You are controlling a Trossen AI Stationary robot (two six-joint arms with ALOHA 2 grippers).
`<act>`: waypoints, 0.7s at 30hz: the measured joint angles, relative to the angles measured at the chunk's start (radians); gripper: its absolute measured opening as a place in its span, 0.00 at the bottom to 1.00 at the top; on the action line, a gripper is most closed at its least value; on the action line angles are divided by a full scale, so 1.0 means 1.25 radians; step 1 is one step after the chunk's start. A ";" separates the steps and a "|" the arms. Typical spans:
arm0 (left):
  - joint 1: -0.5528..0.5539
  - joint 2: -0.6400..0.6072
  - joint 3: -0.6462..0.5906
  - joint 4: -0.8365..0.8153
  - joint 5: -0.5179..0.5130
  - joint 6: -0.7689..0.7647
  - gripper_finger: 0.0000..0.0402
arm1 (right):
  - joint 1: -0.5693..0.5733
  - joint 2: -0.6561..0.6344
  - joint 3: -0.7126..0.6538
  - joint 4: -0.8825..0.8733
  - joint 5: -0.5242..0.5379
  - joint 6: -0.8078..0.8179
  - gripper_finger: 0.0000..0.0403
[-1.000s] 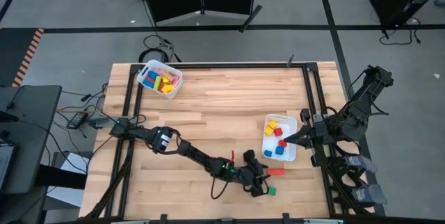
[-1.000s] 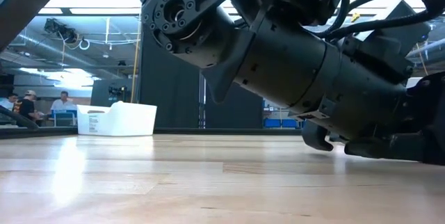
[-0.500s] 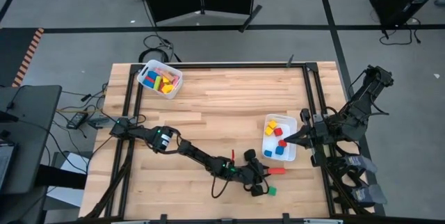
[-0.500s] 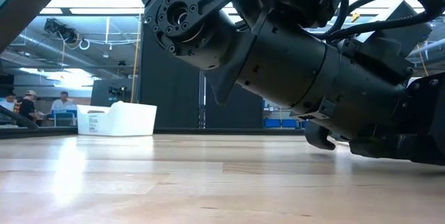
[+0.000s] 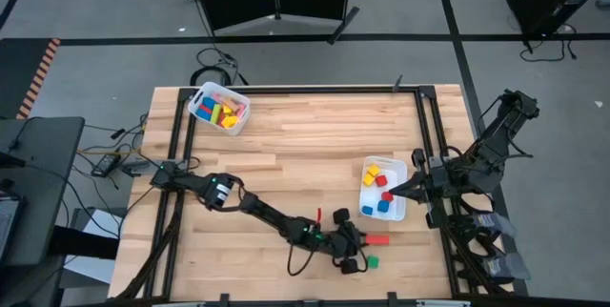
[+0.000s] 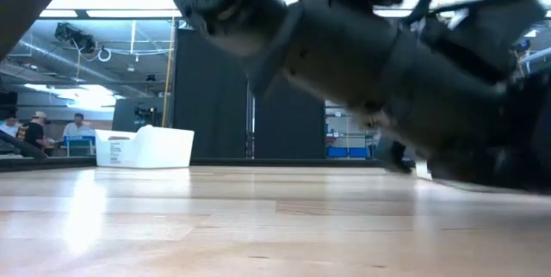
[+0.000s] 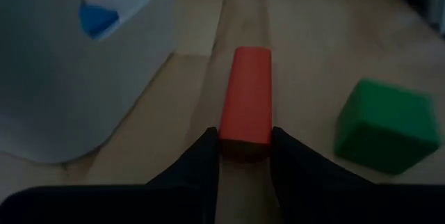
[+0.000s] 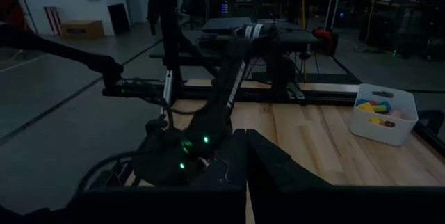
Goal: Sort blocks by size
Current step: Put the orange rectangular block into the top white bin
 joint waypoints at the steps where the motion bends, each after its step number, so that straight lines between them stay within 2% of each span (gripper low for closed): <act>1: -0.001 -0.007 0.000 -0.006 -0.001 0.000 0.28 | 0.000 0.000 0.000 0.000 0.000 0.000 0.02; 6: -0.011 -0.040 0.000 -0.028 -0.002 0.007 0.28 | -0.005 0.000 0.000 0.000 0.000 0.000 0.02; 14: -0.019 -0.120 0.000 -0.127 -0.051 0.051 0.28 | -0.006 0.000 0.000 0.001 0.000 -0.007 0.02; 21: -0.021 -0.202 0.000 -0.240 -0.149 0.081 0.28 | -0.006 -0.002 0.000 0.066 0.000 -0.068 0.02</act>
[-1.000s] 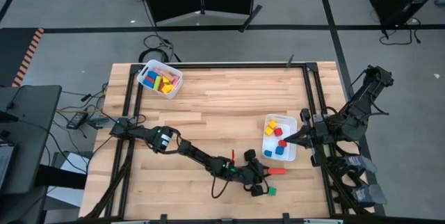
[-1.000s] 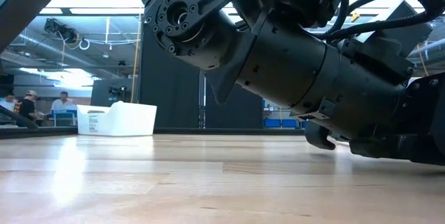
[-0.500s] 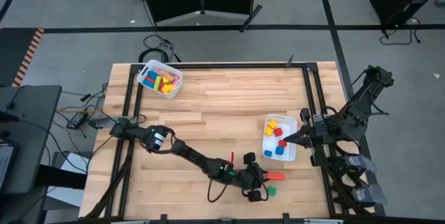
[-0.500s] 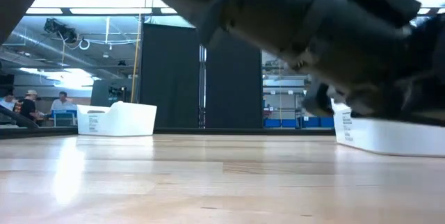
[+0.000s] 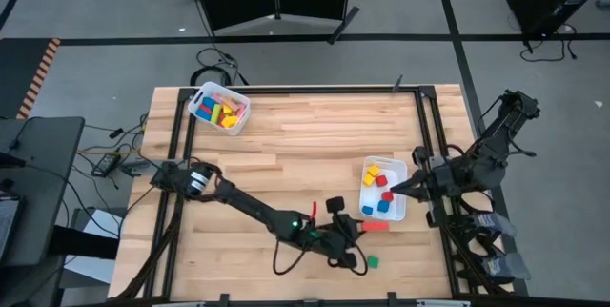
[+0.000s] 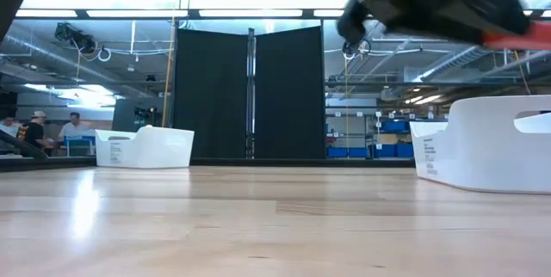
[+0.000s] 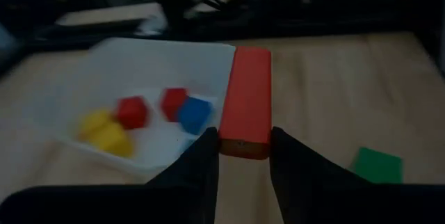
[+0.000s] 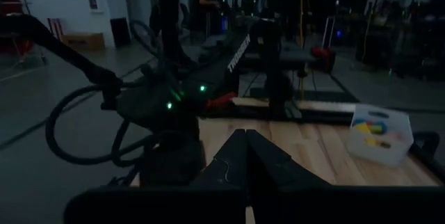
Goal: Sort blocks by size
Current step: Put the orange rectangular block into the top white bin
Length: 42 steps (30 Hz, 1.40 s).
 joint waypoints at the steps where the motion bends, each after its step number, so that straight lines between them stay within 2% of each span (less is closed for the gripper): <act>1: 0.002 -0.014 -0.004 -0.013 -0.017 0.004 0.28 | 0.000 -0.001 0.000 0.008 0.000 -0.013 0.02; 5: 0.011 -0.081 -0.043 -0.056 -0.068 -0.008 0.28 | 0.000 -0.009 0.000 0.025 0.000 -0.041 0.02; 10: 0.031 -0.187 -0.154 -0.082 -0.123 -0.038 0.28 | 0.000 -0.011 0.000 0.019 0.000 -0.043 0.02; 16: 0.066 -0.363 -0.369 -0.082 -0.178 -0.116 0.28 | 0.000 -0.011 0.000 0.009 0.000 -0.043 0.02; 25: 0.176 -0.734 -0.733 -0.085 -0.296 -0.271 0.28 | 0.000 -0.007 0.000 0.001 0.000 -0.033 0.02; 30: 0.288 -0.934 -0.900 -0.091 -0.328 -0.336 0.28 | -0.007 0.030 0.000 0.001 0.000 -0.002 0.02; 34: 0.414 -1.051 -0.984 -0.090 -0.321 -0.354 0.28 | -0.030 0.095 0.000 0.000 0.000 0.053 0.02; 38: 0.543 -1.112 -1.016 -0.097 -0.279 -0.355 0.28 | -0.050 0.165 0.000 0.000 -0.003 0.108 0.02; 42: 0.681 -1.116 -1.017 -0.161 -0.210 -0.358 0.28 | -0.064 0.222 0.000 0.002 -0.013 0.161 0.02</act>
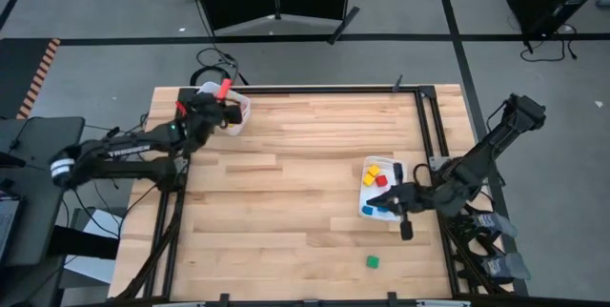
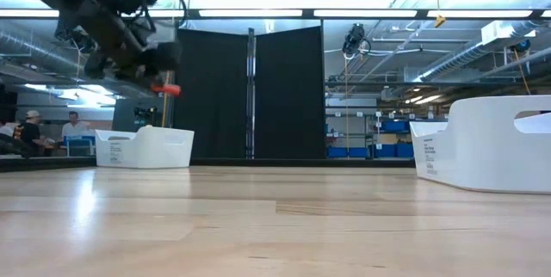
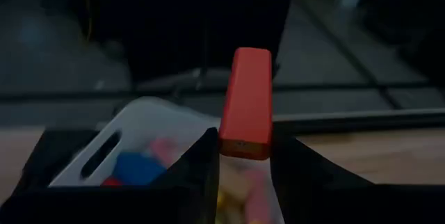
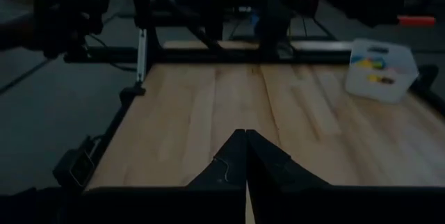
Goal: Sort blocks by size
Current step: Put the orange rectangular block into the top white bin, then put the green cube block into the bottom white bin
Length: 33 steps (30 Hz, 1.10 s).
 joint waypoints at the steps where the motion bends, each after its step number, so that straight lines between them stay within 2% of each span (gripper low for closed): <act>1: 0.033 0.001 0.000 -0.017 0.030 -0.006 0.28 | -0.002 0.011 0.000 0.000 -0.006 0.012 0.03; 7: 0.185 0.007 -0.001 -0.088 0.142 -0.029 0.28 | -0.006 0.061 0.042 0.000 -0.019 0.033 0.03; 11: 0.247 0.012 -0.001 -0.095 0.238 -0.004 0.28 | -0.004 0.080 0.081 -0.001 -0.035 0.018 0.03; 17: 0.307 0.043 -0.001 -0.112 0.300 0.021 0.28 | -0.004 0.094 0.136 -0.001 -0.039 -0.026 0.03; 25: 0.345 0.064 -0.001 -0.117 0.299 -0.013 0.36 | -0.009 0.095 0.161 -0.010 -0.039 -0.002 0.06; 31: 0.345 0.064 0.000 -0.115 0.308 0.004 0.46 | -0.029 0.095 0.161 -0.075 -0.041 0.062 0.16; 33: 0.342 0.063 0.000 -0.113 0.318 0.005 0.50 | -0.034 0.095 0.161 -0.103 -0.067 0.092 0.21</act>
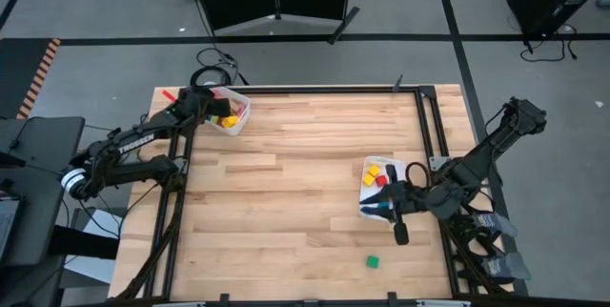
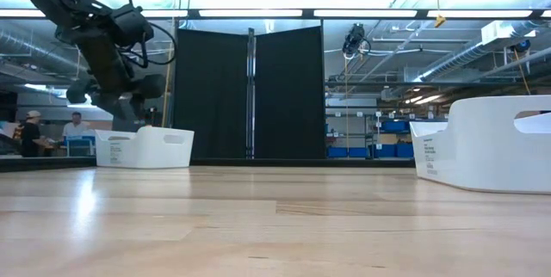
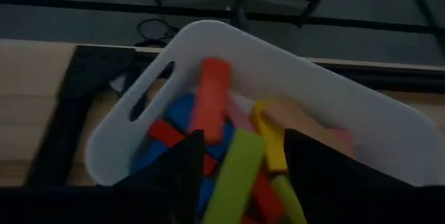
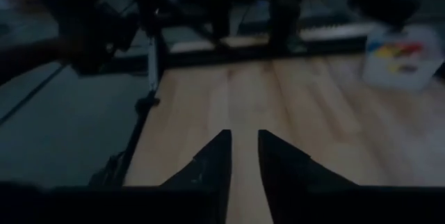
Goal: Sort blocks by size
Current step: Put the green cube block into the bottom white bin
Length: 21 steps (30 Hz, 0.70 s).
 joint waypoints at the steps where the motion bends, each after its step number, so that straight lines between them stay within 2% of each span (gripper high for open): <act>1: -0.004 -0.003 0.000 0.005 0.011 0.001 0.52 | -0.003 0.000 0.000 -0.015 -0.028 0.015 0.23; 6: -0.073 -0.020 0.000 0.143 0.141 0.069 0.59 | -0.003 0.020 0.000 -0.115 -0.164 0.098 0.34; 8: -0.120 -0.022 0.000 0.221 0.165 0.070 0.59 | -0.002 0.045 0.000 -0.146 -0.210 0.134 0.38; 14: -0.265 -0.020 0.001 0.377 0.144 0.071 0.58 | -0.001 0.150 0.000 -0.184 -0.360 0.213 0.49; 21: -0.376 -0.019 0.001 0.406 0.081 0.070 0.57 | 0.040 0.294 0.000 -0.185 -0.470 0.224 0.56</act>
